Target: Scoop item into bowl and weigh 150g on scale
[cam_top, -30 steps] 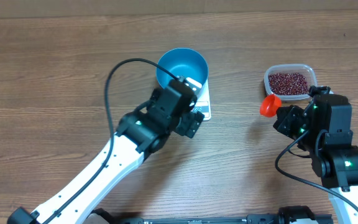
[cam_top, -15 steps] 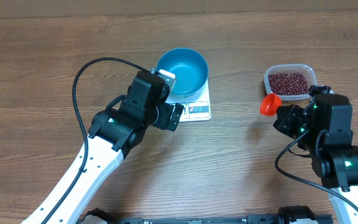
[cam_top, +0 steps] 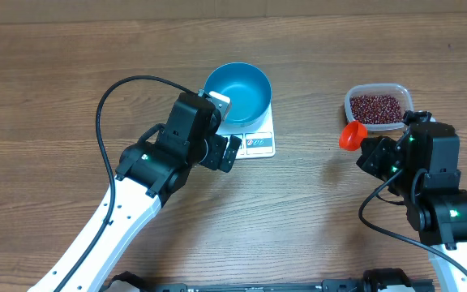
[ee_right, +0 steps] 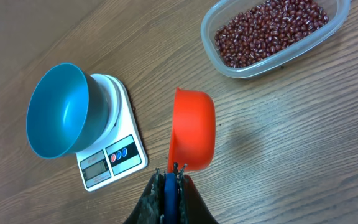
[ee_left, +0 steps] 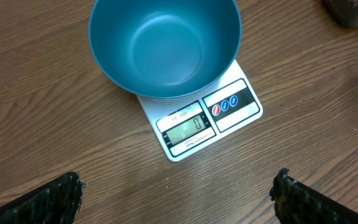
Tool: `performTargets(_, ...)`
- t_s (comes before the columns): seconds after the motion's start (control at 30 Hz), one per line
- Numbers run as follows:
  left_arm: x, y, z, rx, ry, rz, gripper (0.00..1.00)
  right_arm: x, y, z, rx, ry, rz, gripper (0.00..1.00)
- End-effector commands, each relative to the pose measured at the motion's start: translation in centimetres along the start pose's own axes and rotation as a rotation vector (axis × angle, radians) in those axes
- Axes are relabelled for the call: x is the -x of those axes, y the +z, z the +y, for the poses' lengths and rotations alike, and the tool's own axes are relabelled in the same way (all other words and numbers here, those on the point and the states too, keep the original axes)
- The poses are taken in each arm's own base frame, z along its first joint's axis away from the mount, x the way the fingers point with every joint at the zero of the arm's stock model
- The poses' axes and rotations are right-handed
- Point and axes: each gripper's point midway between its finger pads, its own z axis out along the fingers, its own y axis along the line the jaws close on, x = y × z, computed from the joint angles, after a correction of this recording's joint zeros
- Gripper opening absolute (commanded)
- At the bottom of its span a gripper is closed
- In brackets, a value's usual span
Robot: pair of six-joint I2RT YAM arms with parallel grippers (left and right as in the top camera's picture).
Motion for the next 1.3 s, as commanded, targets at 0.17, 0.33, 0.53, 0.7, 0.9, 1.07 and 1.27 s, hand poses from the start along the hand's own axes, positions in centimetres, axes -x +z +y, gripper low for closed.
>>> performTargets(0.17,0.4,-0.7,-0.1,-0.012,-0.003,-0.023,1.00,1.0,-0.6,0.4,0.009,-0.006,-0.034,0.04)
performTargets(0.33,0.5,-0.7,-0.1,-0.012,-0.003,-0.025,1.00,1.0,-0.6,0.4,0.008,-0.006,-0.034,0.04)
performTargets(0.53,2.0,-0.7,0.2,0.006,-0.006,-0.086,1.00,0.9,-0.6,0.4,0.010,-0.006,-0.033,0.04)
performTargets(0.7,2.1,-0.8,0.2,0.006,-0.006,-0.093,0.99,0.8,-0.6,0.3,0.007,-0.005,-0.025,0.04)
performTargets(0.9,2.0,-0.8,0.2,0.006,-0.006,-0.088,1.00,0.5,-0.6,0.2,0.001,-0.004,-0.016,0.04)
performTargets(1.07,2.0,-0.7,0.2,0.007,-0.006,-0.086,0.99,0.7,-0.6,0.3,0.006,-0.005,-0.023,0.04)
performTargets(1.27,2.3,-0.9,2.2,0.123,-0.012,-0.104,1.00,0.7,-0.6,0.3,0.005,-0.008,-0.023,0.04)
